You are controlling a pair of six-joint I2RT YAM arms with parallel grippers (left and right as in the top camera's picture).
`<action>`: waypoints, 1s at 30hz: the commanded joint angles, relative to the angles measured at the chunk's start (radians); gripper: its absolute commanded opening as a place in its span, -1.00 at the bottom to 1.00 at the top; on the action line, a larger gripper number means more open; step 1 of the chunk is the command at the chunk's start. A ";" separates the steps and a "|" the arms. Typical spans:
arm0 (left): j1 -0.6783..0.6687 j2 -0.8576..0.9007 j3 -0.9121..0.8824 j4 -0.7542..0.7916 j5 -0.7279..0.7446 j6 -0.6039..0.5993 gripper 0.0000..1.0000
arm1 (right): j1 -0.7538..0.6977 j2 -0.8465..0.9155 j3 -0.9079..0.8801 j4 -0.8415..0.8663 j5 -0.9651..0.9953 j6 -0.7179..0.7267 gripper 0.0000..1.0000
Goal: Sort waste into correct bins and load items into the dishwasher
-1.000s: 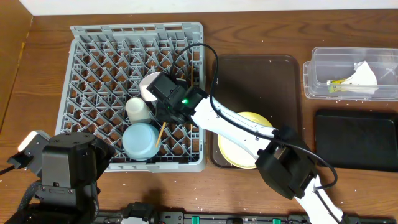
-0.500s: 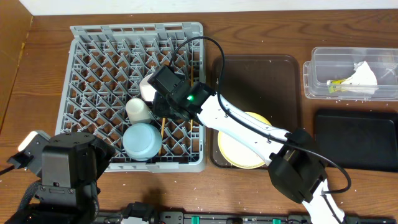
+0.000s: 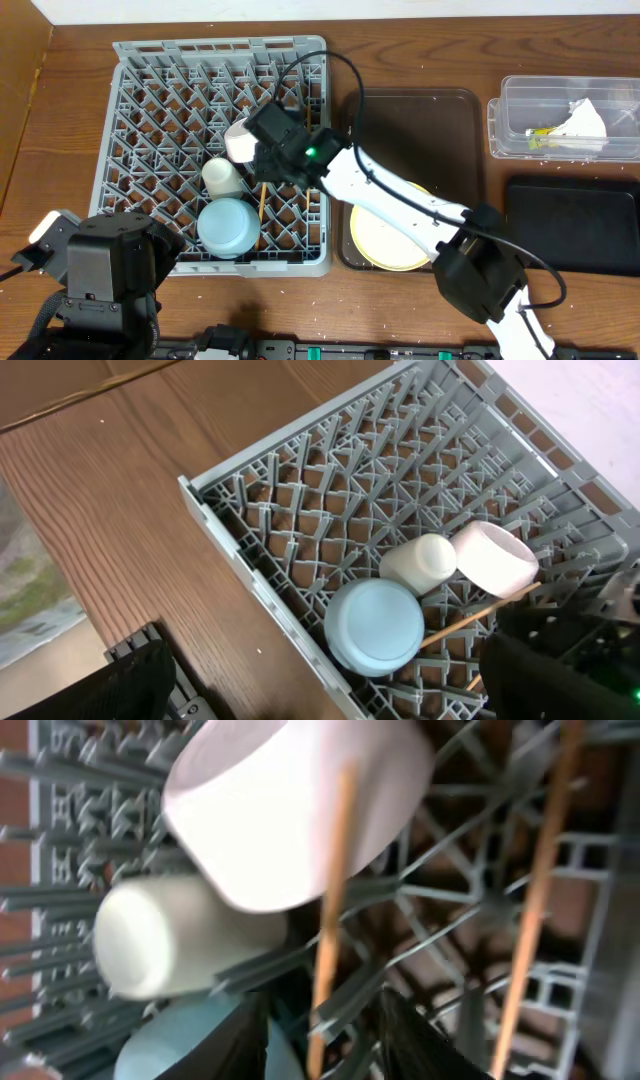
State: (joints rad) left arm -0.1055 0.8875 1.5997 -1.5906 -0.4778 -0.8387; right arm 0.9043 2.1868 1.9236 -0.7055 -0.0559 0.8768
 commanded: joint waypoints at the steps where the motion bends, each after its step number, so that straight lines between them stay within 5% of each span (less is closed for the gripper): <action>1: 0.005 0.000 0.008 -0.002 -0.013 -0.009 0.96 | -0.021 -0.013 0.012 0.024 0.045 -0.034 -0.35; 30: 0.005 0.000 0.008 -0.002 -0.013 -0.009 0.96 | 0.039 0.109 0.011 0.086 0.096 0.035 -0.48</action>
State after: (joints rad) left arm -0.1055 0.8875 1.5997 -1.5906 -0.4778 -0.8387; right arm 0.9329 2.2910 1.9232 -0.6197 0.0208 0.8948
